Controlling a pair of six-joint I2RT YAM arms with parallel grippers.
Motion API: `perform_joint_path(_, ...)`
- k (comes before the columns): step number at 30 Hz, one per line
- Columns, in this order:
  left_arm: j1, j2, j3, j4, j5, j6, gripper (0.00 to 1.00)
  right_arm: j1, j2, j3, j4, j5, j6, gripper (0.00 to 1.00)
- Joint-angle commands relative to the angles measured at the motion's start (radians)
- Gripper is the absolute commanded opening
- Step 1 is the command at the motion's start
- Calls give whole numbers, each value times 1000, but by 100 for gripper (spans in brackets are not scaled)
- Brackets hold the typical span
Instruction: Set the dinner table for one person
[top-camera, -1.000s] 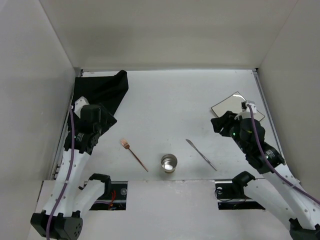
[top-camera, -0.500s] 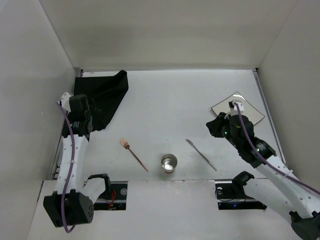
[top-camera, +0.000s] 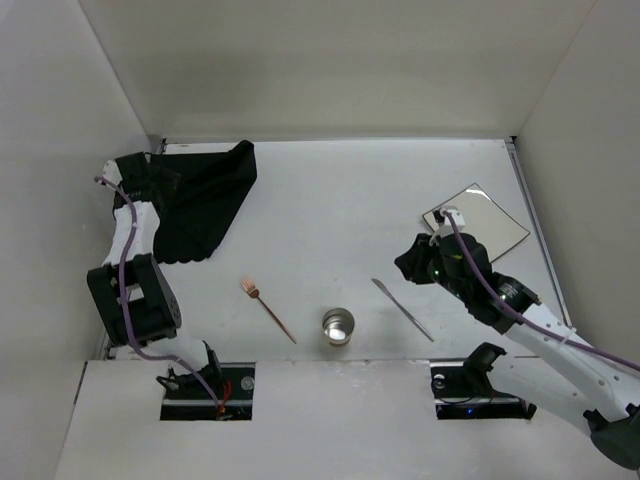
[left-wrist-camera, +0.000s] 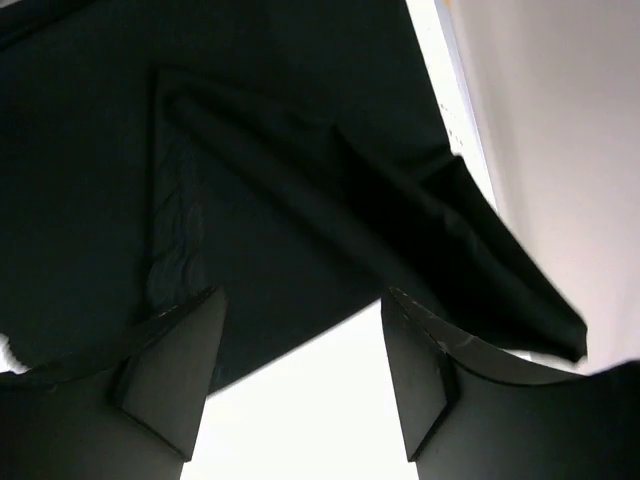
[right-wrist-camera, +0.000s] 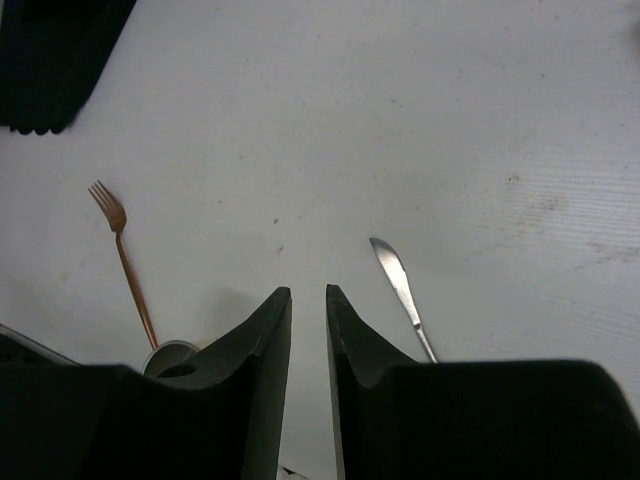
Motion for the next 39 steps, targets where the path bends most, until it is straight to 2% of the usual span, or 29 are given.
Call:
perform_joint_path(1, 18, 90, 97, 41, 106, -25, 63, 13, -13, 37, -6, 3, 14, 28)
perform_joint_path(12, -11, 409, 341, 6, 119, -53, 64, 13, 7, 40, -6, -3, 22, 45)
perform_joint_path(17, -54, 516, 434, -5, 110, -59, 62, 32, 27, 49, 8, -11, 18, 49)
perform_joint_path(21, -84, 568, 467, -10, 110, -74, 50, 35, 39, 61, 8, -10, 20, 49)
perform_joint_path(23, -92, 579, 468, -4, 113, -83, 41, 35, 40, 66, 8, -7, 22, 49)
perform_joint_path(26, -106, 581, 468, 6, 122, -96, 19, 35, 40, 70, 8, -3, 23, 50)
perform_joint_path(28, -120, 567, 470, 15, 125, -100, 12, 35, 40, 72, 8, -2, 23, 50)
perform_joint_path(35, -222, 486, 470, 56, 138, -132, 7, 35, 73, 81, 25, 0, 18, 50)
perform_joint_path(39, -305, 480, 480, 61, 149, -172, 6, 30, 119, 103, 54, 1, 20, 56)
